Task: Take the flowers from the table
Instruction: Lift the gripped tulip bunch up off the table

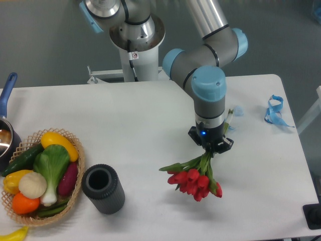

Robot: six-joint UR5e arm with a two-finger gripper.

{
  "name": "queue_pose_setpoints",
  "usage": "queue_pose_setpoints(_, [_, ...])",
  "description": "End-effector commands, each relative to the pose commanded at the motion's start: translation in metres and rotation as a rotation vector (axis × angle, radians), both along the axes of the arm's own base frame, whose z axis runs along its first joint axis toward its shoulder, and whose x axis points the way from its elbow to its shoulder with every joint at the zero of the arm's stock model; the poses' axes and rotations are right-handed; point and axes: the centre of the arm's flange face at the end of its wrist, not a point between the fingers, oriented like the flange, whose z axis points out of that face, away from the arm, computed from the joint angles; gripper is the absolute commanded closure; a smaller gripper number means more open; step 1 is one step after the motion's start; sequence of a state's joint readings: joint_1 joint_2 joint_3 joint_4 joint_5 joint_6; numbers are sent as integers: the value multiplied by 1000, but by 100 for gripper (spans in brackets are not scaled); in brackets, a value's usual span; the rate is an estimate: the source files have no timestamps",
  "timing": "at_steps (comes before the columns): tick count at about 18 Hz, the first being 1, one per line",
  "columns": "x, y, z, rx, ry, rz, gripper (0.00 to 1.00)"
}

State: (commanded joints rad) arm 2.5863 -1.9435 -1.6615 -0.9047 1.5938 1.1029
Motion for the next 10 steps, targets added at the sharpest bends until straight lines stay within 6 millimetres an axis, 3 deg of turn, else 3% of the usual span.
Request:
queue_pose_setpoints(4, [-5,10,23,-26,-41,-11,96])
queue_pose_setpoints(10, [-5,13,24,-27,-43,-15,96])
